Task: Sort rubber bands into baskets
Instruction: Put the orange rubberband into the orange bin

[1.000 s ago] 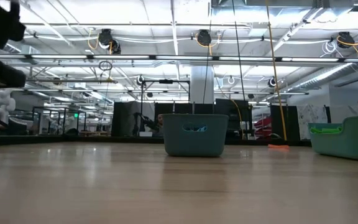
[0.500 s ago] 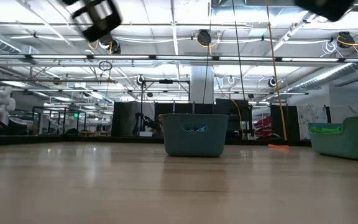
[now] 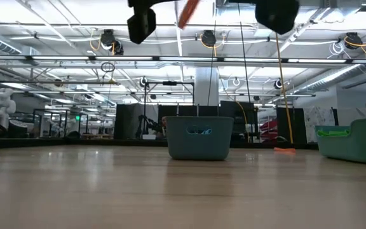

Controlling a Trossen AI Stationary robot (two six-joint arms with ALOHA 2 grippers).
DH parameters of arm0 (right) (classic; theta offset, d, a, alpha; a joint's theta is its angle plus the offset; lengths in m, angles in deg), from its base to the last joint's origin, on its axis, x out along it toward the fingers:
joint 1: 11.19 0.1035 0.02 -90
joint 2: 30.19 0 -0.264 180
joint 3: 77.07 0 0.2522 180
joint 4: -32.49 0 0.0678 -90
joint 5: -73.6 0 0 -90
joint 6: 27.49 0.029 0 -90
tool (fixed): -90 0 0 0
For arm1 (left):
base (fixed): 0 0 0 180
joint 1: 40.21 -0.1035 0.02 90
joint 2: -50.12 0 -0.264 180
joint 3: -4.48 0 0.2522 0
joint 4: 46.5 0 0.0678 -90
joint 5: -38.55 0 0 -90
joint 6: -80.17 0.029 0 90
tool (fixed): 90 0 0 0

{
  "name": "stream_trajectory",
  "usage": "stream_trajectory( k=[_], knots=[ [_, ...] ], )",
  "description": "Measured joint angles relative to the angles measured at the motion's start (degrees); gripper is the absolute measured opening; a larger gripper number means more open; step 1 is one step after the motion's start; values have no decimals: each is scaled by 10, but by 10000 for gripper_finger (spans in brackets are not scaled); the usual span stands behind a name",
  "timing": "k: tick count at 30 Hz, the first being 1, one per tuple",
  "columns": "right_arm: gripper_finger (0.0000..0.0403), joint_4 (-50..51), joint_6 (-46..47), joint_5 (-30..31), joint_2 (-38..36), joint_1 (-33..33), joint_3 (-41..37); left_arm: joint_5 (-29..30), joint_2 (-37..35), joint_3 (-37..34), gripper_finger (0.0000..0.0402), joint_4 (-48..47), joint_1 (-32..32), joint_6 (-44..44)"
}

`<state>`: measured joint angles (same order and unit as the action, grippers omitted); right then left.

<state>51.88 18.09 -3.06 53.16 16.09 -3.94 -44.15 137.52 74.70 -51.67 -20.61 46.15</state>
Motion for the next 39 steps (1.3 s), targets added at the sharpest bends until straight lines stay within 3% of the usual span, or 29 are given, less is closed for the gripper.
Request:
stream_trajectory(
  k=[8,14,17,19,24,26,31,35,39],
  knots=[
    [303,-51,-39,-17,23,-38,0,14,0,0,0,41,-29,0],
    [315,-59,-64,-17,26,-60,0,12,0,0,0,44,-33,2],
    [283,-60,-72,-16,26,-63,0,10,0,0,0,44,-32,3],
    [239,-58,-76,-17,26,-63,0,8,0,0,0,43,-33,3],
    [66,-35,-77,-17,26,-63,0,6,0,0,0,42,-33,3],
    [19,-37,-86,-17,26,-63,0,6,0,0,1,42,-33,3],
    [3,-37,-84,-57,22,-63,0,-32,0,0,33,42,-29,48],
    [1,-29,-72,-102,15,-52,0,-61,0,0,94,36,-26,44],
    [1,25,-25,-183,6,-27,1,-104,-2,0,155,-32,-29,0]
  ],
)
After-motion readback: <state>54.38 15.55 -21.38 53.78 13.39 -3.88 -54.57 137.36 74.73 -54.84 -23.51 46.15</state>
